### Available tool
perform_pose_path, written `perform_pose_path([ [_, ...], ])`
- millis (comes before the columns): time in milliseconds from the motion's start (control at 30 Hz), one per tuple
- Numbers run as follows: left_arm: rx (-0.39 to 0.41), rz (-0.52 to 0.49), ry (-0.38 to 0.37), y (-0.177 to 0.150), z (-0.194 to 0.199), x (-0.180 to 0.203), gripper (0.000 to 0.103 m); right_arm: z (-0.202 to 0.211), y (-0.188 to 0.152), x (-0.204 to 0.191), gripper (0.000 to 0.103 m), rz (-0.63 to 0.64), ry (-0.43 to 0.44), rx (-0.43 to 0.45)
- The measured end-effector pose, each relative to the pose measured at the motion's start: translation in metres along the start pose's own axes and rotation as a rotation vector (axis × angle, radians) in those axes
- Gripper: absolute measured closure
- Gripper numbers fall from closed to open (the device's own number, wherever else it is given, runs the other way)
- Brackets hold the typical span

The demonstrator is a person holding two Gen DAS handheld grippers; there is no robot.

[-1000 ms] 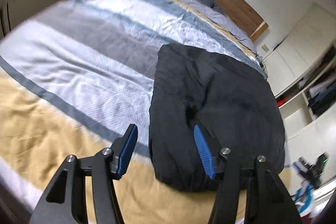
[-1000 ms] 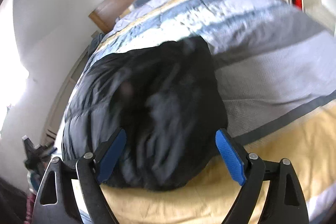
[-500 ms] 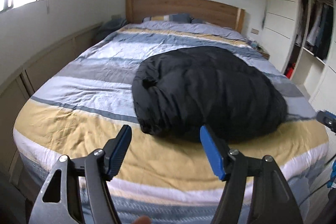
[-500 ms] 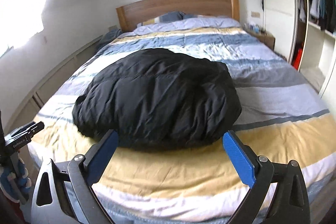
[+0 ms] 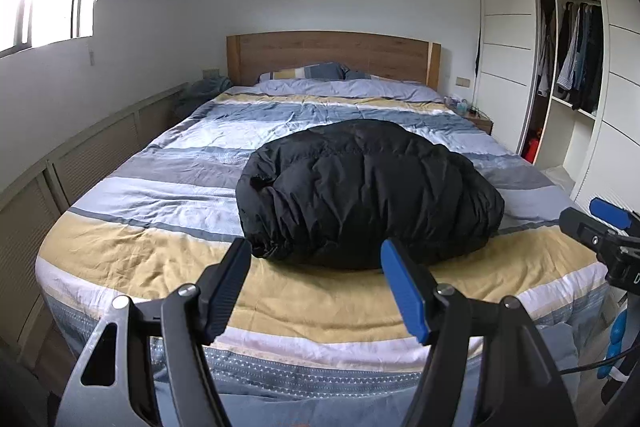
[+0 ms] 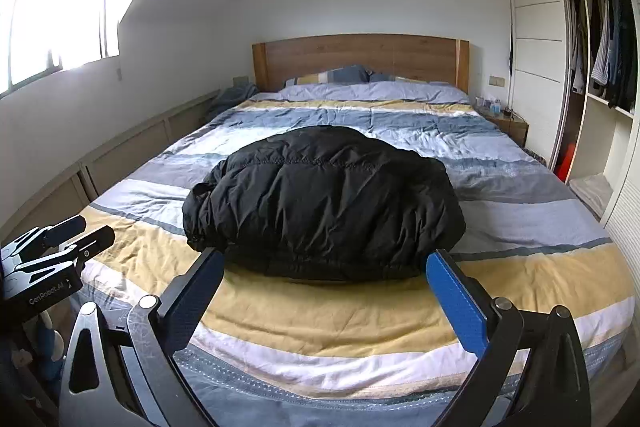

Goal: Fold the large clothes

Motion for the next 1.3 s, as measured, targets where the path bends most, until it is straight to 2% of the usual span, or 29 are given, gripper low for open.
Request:
perform_pose_path([
  [433, -0.009, -0.007, 0.028, -0.017, 0.007, 0.000, 0.037, 0.008, -0.013, 0.002, 0.003, 0.011, -0.014, 0.006],
  [1300, -0.016, -0.028, 0.069, -0.027, -0.004, -0.006, 0.036, -0.011, -0.027, 0.006, 0.003, 0.011, -0.035, -0.040],
])
Point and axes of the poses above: each gripper's, at about its wrist camera, not at the fingertips, and z roughly against the way its jaws point, x to its right, y to its top, the point moved 10 cm from there along -z, roughly the way its jaws point, and after that the axes turned 3 degrees about -z, right-handed, at the moved point
